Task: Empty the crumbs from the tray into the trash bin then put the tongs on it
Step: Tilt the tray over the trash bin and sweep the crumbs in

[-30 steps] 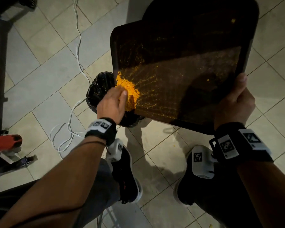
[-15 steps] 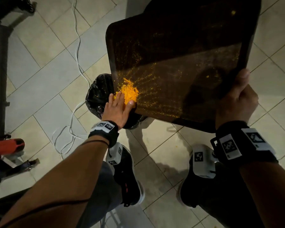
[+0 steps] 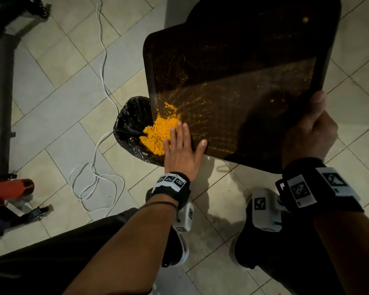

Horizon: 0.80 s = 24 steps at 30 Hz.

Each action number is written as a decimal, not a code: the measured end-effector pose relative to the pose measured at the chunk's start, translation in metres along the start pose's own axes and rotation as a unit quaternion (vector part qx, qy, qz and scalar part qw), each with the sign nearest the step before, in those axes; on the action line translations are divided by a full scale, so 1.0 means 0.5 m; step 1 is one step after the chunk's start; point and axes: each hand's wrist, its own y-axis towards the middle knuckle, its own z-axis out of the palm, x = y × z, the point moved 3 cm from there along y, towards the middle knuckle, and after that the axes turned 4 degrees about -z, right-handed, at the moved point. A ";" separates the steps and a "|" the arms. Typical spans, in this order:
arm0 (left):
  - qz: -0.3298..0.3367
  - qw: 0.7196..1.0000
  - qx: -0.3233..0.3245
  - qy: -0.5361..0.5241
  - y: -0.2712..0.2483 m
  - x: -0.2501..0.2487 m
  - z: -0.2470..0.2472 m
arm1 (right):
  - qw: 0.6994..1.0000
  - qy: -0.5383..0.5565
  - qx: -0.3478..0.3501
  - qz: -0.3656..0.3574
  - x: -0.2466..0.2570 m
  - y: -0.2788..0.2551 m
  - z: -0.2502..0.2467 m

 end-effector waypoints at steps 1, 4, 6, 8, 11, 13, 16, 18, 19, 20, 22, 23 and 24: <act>-0.019 0.999 0.022 0.014 -0.001 0.019 0.007 | 1.000 0.001 -0.004 0.000 0.000 0.003 -0.002; -0.034 0.999 0.026 0.021 -0.008 0.068 -0.005 | 1.000 0.016 -0.011 0.006 0.002 0.007 0.000; -0.005 0.999 -0.036 0.001 -0.013 0.070 -0.034 | 0.999 0.036 -0.014 0.013 0.002 0.005 0.005; 0.026 0.995 -0.096 -0.022 -0.019 0.049 -0.060 | 0.999 0.045 -0.016 0.017 0.005 0.000 0.010; 0.080 0.991 -0.089 -0.056 -0.024 0.000 -0.064 | 0.999 0.042 -0.015 0.013 0.011 -0.001 0.007; 0.094 0.993 -0.053 -0.043 -0.031 -0.011 -0.040 | 0.999 0.031 -0.016 0.006 0.015 0.004 0.000; 0.054 0.998 -0.013 -0.010 -0.027 0.024 -0.003 | 0.999 0.034 -0.023 0.020 0.021 0.013 -0.010; 0.029 0.999 0.005 0.017 -0.010 0.057 0.001 | 0.999 0.039 -0.021 0.018 0.028 0.013 -0.009; 0.019 0.999 0.012 0.029 -0.001 0.072 -0.002 | 0.999 0.037 -0.018 0.011 0.031 0.012 -0.008; 0.006 0.999 0.016 0.038 0.008 0.089 -0.007 | 0.999 0.033 -0.015 0.003 0.034 0.010 -0.007; -0.016 0.998 0.015 0.052 0.019 0.122 -0.022 | 0.999 0.033 -0.013 -0.011 0.040 0.008 -0.004; -0.018 0.998 0.011 0.057 0.021 0.135 -0.030 | 0.999 0.036 -0.014 -0.018 0.043 0.008 -0.003; -0.011 0.998 0.004 0.063 0.022 0.146 -0.037 | 0.999 0.039 -0.014 -0.025 0.047 0.008 -0.002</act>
